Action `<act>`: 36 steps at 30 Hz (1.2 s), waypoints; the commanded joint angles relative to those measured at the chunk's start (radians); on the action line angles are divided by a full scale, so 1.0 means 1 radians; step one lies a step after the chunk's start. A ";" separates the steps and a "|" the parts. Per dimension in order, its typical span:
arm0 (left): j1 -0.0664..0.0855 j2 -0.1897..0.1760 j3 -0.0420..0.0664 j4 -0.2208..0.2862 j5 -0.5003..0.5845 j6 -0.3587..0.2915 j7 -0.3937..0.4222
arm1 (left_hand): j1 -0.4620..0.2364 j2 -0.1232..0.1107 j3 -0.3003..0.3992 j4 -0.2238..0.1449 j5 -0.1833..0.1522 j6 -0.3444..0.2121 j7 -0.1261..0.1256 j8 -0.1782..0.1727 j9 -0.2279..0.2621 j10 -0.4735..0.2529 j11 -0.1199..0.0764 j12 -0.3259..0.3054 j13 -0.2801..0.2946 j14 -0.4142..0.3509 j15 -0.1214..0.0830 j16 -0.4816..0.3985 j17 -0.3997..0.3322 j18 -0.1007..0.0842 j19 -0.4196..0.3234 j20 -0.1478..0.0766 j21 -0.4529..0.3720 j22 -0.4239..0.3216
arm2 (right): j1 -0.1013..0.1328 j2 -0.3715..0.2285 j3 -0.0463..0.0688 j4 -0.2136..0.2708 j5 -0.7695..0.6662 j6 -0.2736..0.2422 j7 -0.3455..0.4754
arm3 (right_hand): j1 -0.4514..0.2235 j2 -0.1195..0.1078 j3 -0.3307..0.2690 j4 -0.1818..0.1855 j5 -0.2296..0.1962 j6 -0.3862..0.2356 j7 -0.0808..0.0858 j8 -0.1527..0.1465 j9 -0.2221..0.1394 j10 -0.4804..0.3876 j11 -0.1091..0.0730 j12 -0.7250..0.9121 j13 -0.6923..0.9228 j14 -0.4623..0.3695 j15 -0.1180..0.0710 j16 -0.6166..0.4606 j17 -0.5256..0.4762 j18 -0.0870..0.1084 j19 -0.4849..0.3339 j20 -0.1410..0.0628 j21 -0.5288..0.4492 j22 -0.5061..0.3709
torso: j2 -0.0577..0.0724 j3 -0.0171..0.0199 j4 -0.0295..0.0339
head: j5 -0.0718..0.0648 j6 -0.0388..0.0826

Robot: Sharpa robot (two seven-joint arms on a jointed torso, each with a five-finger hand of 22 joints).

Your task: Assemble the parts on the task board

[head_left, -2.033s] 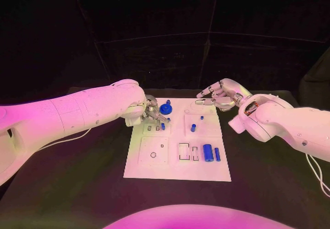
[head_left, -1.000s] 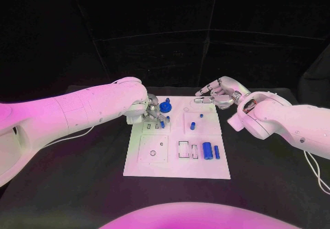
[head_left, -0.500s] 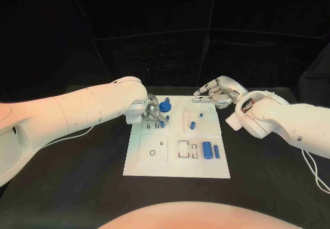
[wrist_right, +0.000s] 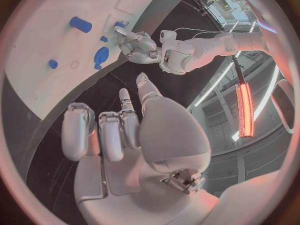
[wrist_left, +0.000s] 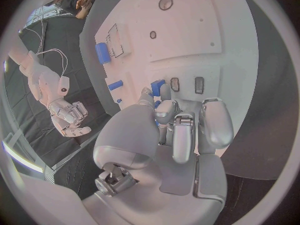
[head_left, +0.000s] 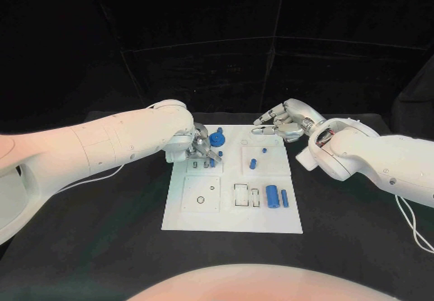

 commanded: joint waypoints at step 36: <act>-0.004 -0.136 0.001 0.197 -0.013 -0.230 0.043 | -0.097 -0.174 0.819 -0.204 0.006 -0.044 0.008 0.020 0.021 0.002 -0.001 -0.029 -0.034 0.104 -0.003 0.003 0.263 -0.010 -0.002 -0.001 0.007 0.024 | 0.002 -0.001 0.001 -0.031 -0.003 0.015 0.008 | -0.009 0.004 -0.008 0.002 0.008 0.003 0.002 0.008 0.000 0.011 -0.001 -0.008 0.135 0.074 -0.003 -0.008 0.126 -0.012 -0.004 -0.002 -0.004 -0.003 | -0.002 -0.0005 0.0071 | 0.019 -0.002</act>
